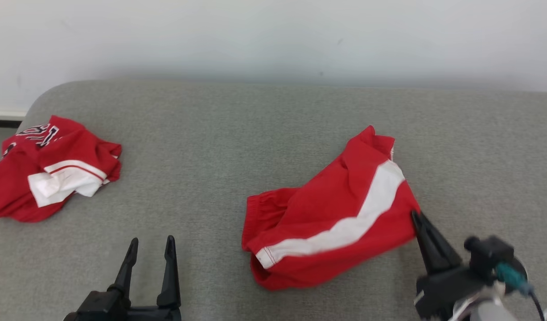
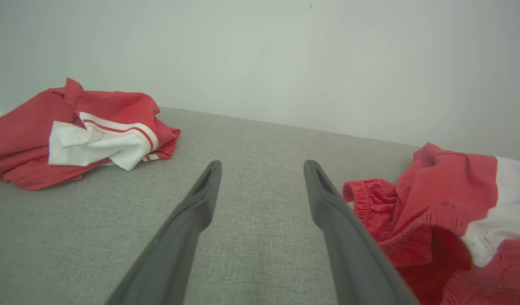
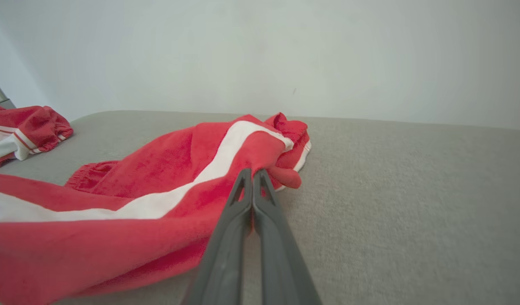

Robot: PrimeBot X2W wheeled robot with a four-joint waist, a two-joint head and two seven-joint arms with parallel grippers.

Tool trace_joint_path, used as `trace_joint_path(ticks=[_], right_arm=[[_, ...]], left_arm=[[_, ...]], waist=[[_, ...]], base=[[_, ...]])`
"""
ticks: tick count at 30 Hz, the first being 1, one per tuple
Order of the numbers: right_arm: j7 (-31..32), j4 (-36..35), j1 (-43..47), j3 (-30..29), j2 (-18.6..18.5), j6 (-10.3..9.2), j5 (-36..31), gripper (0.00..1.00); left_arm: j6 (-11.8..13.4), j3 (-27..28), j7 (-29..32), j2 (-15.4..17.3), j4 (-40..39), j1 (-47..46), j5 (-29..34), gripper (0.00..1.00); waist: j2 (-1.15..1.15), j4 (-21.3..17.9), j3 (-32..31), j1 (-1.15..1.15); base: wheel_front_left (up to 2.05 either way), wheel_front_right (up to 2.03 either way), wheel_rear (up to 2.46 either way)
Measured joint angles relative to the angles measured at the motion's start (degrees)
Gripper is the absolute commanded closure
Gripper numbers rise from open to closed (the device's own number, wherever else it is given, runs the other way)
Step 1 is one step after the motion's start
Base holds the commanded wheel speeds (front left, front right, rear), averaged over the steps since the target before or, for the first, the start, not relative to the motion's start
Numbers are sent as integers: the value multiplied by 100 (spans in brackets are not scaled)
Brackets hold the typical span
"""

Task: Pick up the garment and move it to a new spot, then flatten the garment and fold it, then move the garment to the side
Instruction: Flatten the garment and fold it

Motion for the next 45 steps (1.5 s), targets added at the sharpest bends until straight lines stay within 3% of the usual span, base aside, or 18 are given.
trace_joint_path(ticks=[10,11,12,13,32,45], right_arm=[[1,-426,1359,-556,704,0,-307,100],[0,-452,1396,-558,743,0,-347,78],[0,-470,1422,-544,772,0,-370,5],[1,-481,1430,-541,794,0,-387,0],[-2,-1574,1537,-1183,610,0,-815,0],[-2,-1952,1912,-1475,901,0,-951,0]], left_arm=[[-15,26,-1,-3,49,-14,0,0],[-18,43,-1,-2,53,-13,1,0],[-35,63,-1,-1,54,-12,8,0],[-38,77,-1,-2,54,-8,21,0],[-116,454,-1,-2,-75,164,246,0],[-157,532,-1,-3,-303,512,516,0]], waist=[[0,-321,-51,0],[0,-338,-55,0],[0,-357,-60,0],[0,-378,-65,0],[0,-775,-312,0],[0,-809,-419,0]], base=[[0,0,0],[0,0,0],[0,0,0],[0,0,0],[0,0,0],[0,0,0]])
